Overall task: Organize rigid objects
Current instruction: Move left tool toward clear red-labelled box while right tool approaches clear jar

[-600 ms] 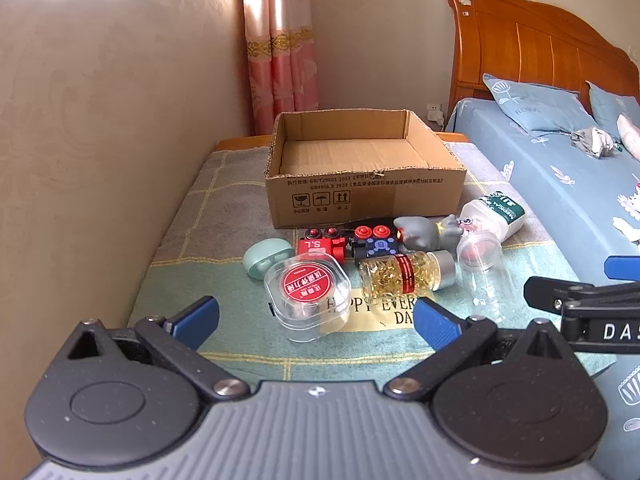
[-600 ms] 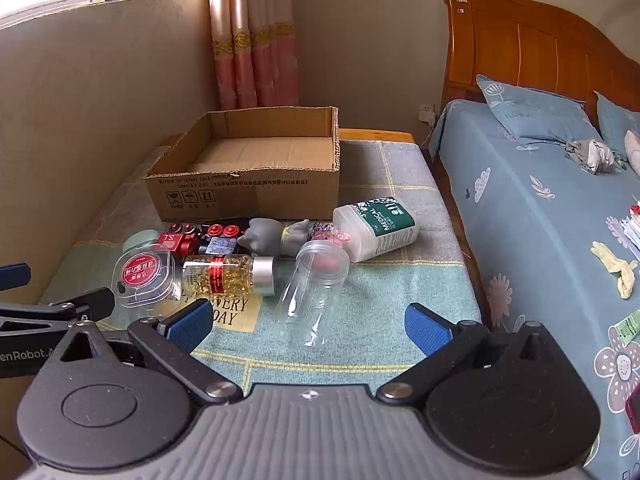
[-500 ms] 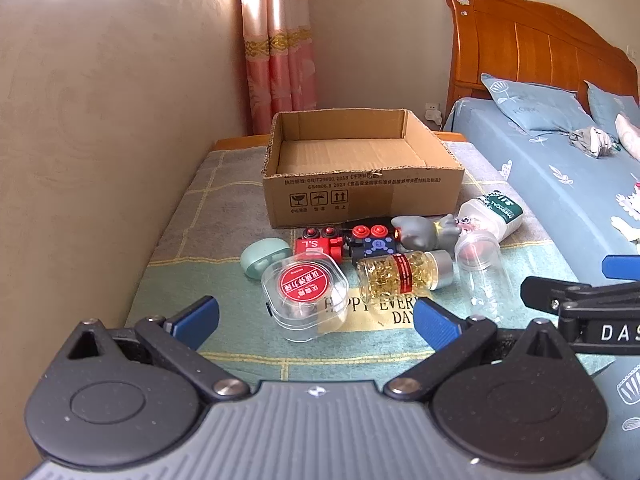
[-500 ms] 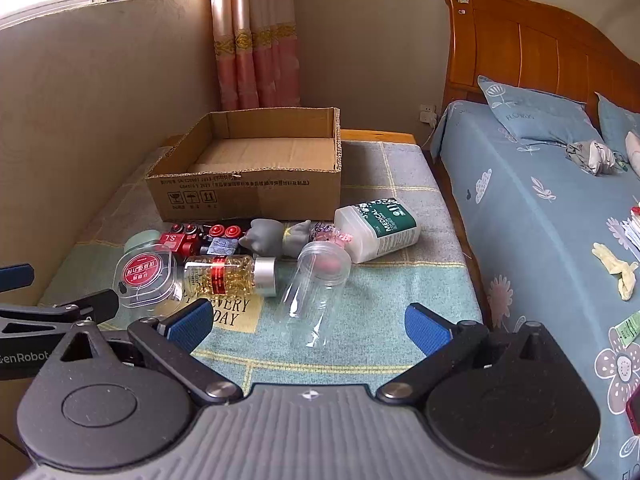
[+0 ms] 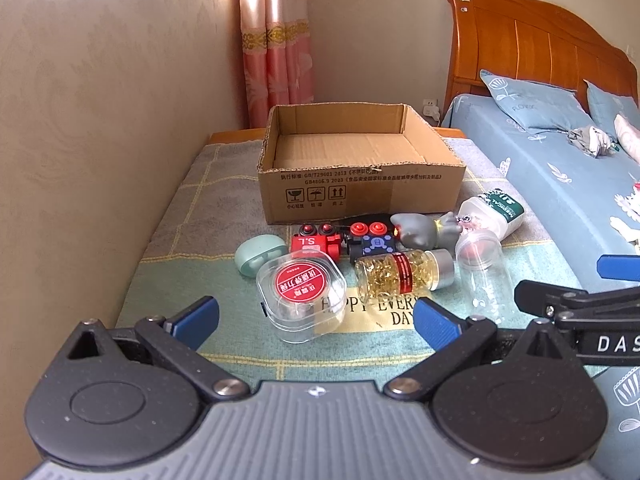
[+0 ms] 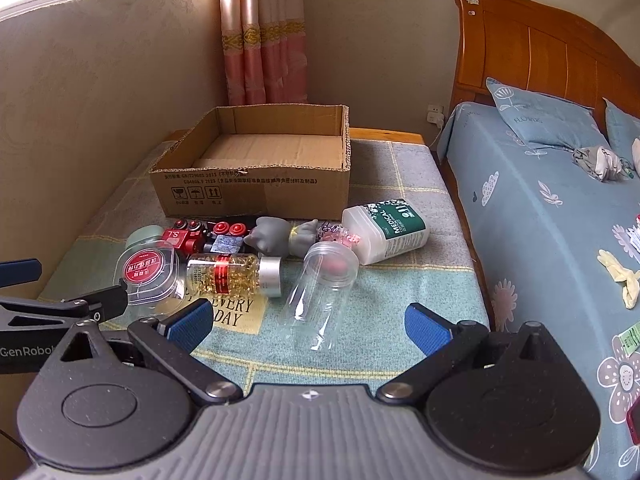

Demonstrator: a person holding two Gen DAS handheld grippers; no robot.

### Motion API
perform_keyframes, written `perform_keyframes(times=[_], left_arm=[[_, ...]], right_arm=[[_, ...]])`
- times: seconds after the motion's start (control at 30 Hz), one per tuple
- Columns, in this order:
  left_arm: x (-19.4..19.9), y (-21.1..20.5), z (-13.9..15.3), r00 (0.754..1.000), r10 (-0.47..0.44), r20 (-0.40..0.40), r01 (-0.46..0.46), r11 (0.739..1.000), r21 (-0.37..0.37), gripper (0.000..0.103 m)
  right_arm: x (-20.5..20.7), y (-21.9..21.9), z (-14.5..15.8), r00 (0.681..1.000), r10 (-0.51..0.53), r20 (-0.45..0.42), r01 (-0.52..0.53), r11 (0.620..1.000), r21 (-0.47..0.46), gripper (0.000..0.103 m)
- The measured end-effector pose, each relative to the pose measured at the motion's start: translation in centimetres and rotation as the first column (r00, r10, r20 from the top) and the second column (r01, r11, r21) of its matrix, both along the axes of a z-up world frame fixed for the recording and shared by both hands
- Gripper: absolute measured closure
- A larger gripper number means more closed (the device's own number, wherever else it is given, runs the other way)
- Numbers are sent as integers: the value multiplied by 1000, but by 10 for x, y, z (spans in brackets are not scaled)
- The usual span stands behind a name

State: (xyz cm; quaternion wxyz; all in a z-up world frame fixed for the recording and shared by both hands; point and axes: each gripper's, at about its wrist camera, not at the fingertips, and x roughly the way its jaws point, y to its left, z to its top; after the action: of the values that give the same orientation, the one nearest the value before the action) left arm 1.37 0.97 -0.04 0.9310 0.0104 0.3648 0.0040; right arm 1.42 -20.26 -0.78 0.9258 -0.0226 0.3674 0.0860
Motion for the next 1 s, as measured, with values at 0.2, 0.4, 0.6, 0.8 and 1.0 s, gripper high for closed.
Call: perform_keyframes(times=[0.2, 0.4, 0.6, 0.8, 1.0], left_arm=[[5, 1, -2, 1000, -8, -2, 8, 1000, -6, 1], [10, 3, -5, 1000, -26, 8, 26, 1000, -16, 1], [15, 7, -16, 998, -62, 26, 63, 997, -41, 1], [22, 9, -35, 994, -111, 18, 112, 994, -12, 1], [37, 17, -58, 995, -93, -21, 93, 996, -5, 1]], right_arm=[[3, 1, 0, 1000, 15, 8, -15, 1000, -11, 0], [5, 3, -2, 998, 51, 32, -50, 999, -16, 0], [6, 1, -8, 992, 107, 66, -106, 994, -17, 0], [12, -4, -27, 987, 151, 48, -150, 989, -13, 0], [18, -7, -43, 986, 166, 12, -166, 986, -6, 0]])
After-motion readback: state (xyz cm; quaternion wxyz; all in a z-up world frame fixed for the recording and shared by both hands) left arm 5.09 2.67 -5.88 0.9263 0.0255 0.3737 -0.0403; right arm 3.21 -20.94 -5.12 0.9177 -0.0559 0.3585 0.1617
